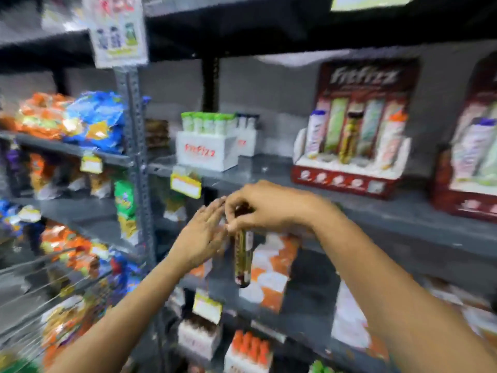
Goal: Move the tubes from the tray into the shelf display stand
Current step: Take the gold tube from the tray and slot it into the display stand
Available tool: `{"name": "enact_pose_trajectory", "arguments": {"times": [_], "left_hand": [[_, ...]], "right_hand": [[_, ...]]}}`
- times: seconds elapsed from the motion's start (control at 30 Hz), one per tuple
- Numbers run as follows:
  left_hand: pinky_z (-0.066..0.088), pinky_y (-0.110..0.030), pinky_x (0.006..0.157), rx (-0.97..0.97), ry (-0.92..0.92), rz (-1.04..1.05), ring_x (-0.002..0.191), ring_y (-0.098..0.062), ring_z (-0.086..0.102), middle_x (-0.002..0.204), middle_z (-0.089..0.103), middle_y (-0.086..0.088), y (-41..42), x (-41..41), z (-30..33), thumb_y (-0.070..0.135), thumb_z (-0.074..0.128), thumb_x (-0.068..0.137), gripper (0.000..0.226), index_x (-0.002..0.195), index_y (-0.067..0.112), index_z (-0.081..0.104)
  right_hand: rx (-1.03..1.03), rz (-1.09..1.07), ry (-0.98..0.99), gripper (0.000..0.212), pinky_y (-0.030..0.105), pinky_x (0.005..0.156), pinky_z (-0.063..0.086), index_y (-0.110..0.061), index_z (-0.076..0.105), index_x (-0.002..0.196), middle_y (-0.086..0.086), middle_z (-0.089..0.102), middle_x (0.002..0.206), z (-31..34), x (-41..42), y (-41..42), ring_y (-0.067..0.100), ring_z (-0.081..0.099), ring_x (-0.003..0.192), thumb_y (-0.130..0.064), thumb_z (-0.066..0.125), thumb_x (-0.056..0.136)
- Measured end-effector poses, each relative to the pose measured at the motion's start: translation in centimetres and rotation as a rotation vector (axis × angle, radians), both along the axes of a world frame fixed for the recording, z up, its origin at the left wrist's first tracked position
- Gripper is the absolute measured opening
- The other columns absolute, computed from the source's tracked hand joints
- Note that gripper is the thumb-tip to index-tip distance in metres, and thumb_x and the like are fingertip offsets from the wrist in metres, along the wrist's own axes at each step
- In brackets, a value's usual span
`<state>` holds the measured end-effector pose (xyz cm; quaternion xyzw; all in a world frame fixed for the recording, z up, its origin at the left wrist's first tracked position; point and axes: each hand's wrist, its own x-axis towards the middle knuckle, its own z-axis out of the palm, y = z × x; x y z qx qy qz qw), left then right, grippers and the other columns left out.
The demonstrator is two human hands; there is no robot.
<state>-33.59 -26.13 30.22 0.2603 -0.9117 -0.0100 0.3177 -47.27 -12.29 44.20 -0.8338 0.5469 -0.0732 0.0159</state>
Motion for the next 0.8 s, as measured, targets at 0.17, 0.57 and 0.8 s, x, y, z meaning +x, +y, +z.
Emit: {"name": "enact_pose_trajectory", "arguments": {"times": [0.17,0.57,0.8], "left_hand": [[0.036,-0.04,0.101,-0.155,0.044,-0.247,0.115,-0.039,0.05,0.124,0.056,-0.026,4.4,-13.1,6.6,0.014,0.058,0.087,0.035,0.118,-0.002,0.057],[0.043,-0.038,0.093,-0.259,-0.169,-0.352,0.116,-0.03,0.05,0.13,0.054,-0.015,13.3,-31.0,6.6,0.072,0.041,0.085,0.08,0.133,0.008,0.042],[0.04,-0.041,0.101,-0.27,-0.304,-0.263,0.127,-0.03,0.043,0.143,0.043,-0.015,12.3,-33.3,6.2,0.068,0.066,0.068,0.1,0.141,0.009,0.031]], "right_hand": [[-0.171,-0.269,0.004,0.017,0.018,0.065,0.044,-0.021,0.068,0.097,-0.011,0.067,0.081,8.5,-7.8,5.4,0.0,0.059,0.07,-0.032,0.067,0.084],[-0.083,-0.802,0.035,0.028,0.017,0.07,0.048,-0.022,0.067,0.115,-0.002,0.072,0.107,17.7,-21.5,15.0,0.011,0.068,0.091,-0.028,0.064,0.087],[-0.101,-0.967,-0.116,0.025,0.026,0.076,0.055,-0.012,0.067,0.113,0.006,0.071,0.105,19.4,-27.3,16.8,0.017,0.069,0.091,-0.014,0.064,0.088]]}}
